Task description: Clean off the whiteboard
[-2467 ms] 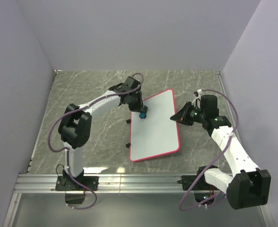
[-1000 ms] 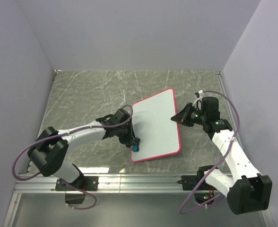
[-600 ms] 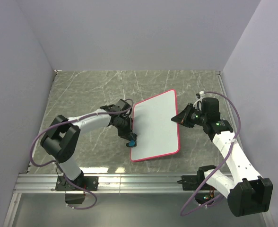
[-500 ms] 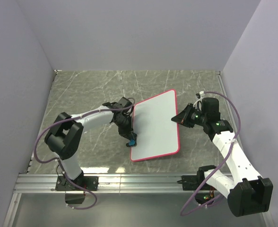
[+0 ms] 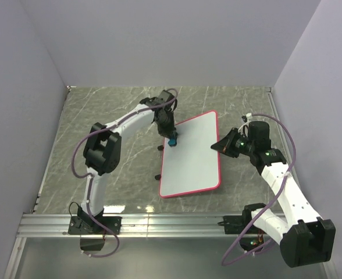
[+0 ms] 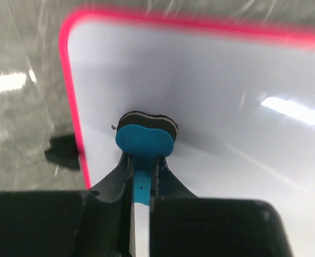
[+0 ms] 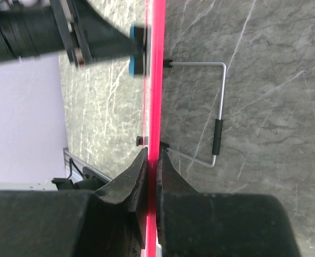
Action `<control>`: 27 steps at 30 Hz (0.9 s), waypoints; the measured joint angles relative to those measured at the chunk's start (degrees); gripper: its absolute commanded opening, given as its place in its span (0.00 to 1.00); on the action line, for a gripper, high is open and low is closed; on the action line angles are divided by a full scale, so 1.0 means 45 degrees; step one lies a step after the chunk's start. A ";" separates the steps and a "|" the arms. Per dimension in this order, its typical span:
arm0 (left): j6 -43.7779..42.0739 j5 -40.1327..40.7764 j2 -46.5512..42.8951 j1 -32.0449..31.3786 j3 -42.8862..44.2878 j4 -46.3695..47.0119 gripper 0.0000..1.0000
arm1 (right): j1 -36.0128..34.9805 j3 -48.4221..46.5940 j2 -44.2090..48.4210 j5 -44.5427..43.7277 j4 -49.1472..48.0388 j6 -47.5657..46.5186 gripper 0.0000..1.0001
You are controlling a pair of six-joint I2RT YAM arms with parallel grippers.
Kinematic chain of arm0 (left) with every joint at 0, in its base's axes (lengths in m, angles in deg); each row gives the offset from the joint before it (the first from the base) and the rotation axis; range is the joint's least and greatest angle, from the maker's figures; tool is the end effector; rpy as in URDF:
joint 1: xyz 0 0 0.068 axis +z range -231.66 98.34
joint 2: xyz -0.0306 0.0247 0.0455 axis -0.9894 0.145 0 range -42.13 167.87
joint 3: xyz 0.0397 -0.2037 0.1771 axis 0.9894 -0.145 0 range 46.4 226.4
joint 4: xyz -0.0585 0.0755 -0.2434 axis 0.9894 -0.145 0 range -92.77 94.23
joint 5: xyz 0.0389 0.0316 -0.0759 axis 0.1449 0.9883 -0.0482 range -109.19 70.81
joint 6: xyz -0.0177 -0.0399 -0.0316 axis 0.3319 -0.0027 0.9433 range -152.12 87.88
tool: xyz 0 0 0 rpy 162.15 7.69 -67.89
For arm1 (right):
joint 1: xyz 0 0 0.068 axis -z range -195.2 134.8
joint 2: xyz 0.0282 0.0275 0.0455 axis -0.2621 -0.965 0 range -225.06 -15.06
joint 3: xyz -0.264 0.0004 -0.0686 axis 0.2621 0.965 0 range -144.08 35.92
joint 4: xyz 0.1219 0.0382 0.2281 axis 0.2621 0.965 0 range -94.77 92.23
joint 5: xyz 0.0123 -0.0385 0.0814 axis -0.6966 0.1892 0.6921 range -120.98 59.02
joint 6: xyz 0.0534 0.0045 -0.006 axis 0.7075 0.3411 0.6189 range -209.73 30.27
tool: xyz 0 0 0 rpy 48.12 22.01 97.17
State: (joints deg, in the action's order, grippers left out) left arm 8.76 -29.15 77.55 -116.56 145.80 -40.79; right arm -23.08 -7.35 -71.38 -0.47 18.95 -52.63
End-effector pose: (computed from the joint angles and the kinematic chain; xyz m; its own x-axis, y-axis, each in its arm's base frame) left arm 0.3631 -0.2608 0.2151 -0.9710 -0.1087 -0.2131 -0.0169 0.9197 -0.3922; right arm 0.2051 0.0467 0.2736 -0.7872 0.4156 -0.4556 -0.0578 0.6857 0.7255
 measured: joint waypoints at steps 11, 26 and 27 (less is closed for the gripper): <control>-0.0053 -0.0092 0.1501 -0.0325 0.3322 0.0369 0.00 | 0.0000 0.0049 0.0000 -0.0078 0.0078 0.0325 0.00; 0.0418 -0.2375 -0.3526 -0.3099 -0.2531 0.2963 0.00 | -0.0029 0.0044 -0.0194 0.0194 -0.0345 -0.0141 0.00; 0.0408 -0.2351 -0.3716 -0.3070 -0.2856 0.2851 0.00 | -0.0034 0.0044 -0.0228 0.0223 -0.0413 -0.0155 0.00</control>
State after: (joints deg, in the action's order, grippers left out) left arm 10.60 -39.73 60.83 -130.37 132.95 -27.96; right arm -23.23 -7.15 -72.40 0.53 17.10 -53.33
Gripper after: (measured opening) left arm 0.091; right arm 0.080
